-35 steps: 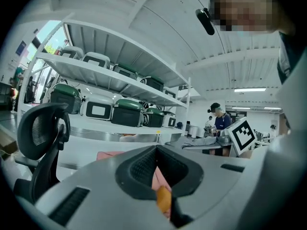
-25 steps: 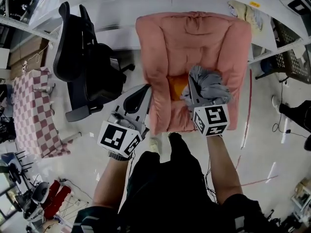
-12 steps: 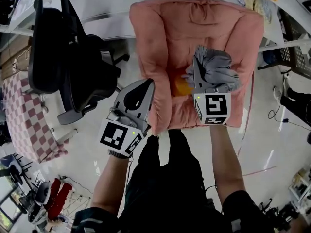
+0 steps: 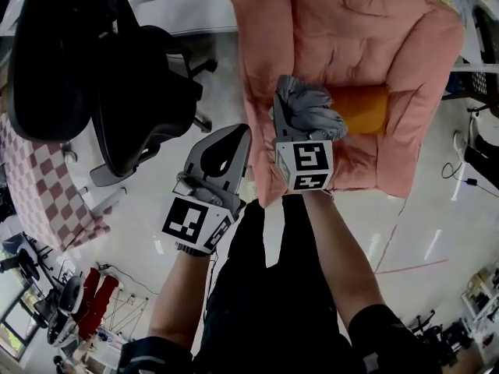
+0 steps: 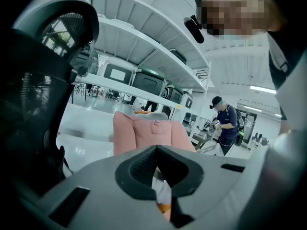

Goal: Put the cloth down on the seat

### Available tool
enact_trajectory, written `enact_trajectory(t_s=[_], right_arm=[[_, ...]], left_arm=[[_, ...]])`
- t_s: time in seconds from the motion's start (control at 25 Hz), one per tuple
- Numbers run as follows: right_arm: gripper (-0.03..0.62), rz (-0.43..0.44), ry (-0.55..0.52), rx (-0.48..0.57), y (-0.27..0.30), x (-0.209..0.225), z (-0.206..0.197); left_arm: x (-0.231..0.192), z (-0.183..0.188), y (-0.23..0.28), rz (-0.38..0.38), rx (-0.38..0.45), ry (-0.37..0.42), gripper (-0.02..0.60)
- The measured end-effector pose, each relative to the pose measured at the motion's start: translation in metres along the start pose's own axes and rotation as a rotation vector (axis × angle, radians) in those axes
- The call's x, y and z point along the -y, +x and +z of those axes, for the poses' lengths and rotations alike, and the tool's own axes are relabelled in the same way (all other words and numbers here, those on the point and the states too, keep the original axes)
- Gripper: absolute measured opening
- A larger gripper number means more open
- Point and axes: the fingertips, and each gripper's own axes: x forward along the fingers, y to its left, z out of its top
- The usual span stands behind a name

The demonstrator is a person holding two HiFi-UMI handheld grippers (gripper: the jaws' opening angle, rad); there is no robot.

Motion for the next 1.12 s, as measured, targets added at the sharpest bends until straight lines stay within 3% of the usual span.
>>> enact_trajectory(t_s=[0.16,0.28,0.32,0.48,0.6,0.72,0.84,1.0,1.12], right_arm=[[0.008,0.058,0.168,-0.109,0.016,-0.036,-0.046],[0.009,0.083,0.214,-0.229,0.024,-0.053,-0.085],[0.013,0.086,0.193,-0.281,0.026,-0.057,-0.099],[0.169,0.107,0.03,-0.538,0.027,-0.071,-0.149],[0.217,0.115,-0.124,-0.697,0.017,-0.074,-0.168],[0.249,0.13,-0.187,-0.8,0.002,-0.073,-0.176],[0.264,0.106,-0.128,-0.829,-0.013,-0.076,-0.176],[0.267,0.026,-0.007,-0.772,-0.033,-0.082,-0.179],[0.264,0.021,0.037,-0.729,-0.044,-0.091,-0.183]], left_arm=[[-0.01,-0.016,-0.015,0.021,-0.009,-0.029,0.005],[-0.014,-0.02,-0.022,0.029,-0.004,-0.041,0.005],[-0.015,-0.021,-0.024,0.03,-0.005,-0.044,0.005],[-0.022,-0.023,-0.031,0.036,0.005,-0.062,0.005],[-0.027,-0.026,-0.036,0.038,0.011,-0.073,0.005],[-0.03,-0.027,-0.04,0.04,0.014,-0.087,0.005],[-0.032,-0.028,-0.046,0.037,0.017,-0.093,0.005],[-0.03,-0.026,-0.05,0.02,0.018,-0.085,0.005],[-0.026,-0.027,-0.054,0.009,0.013,-0.073,0.005]])
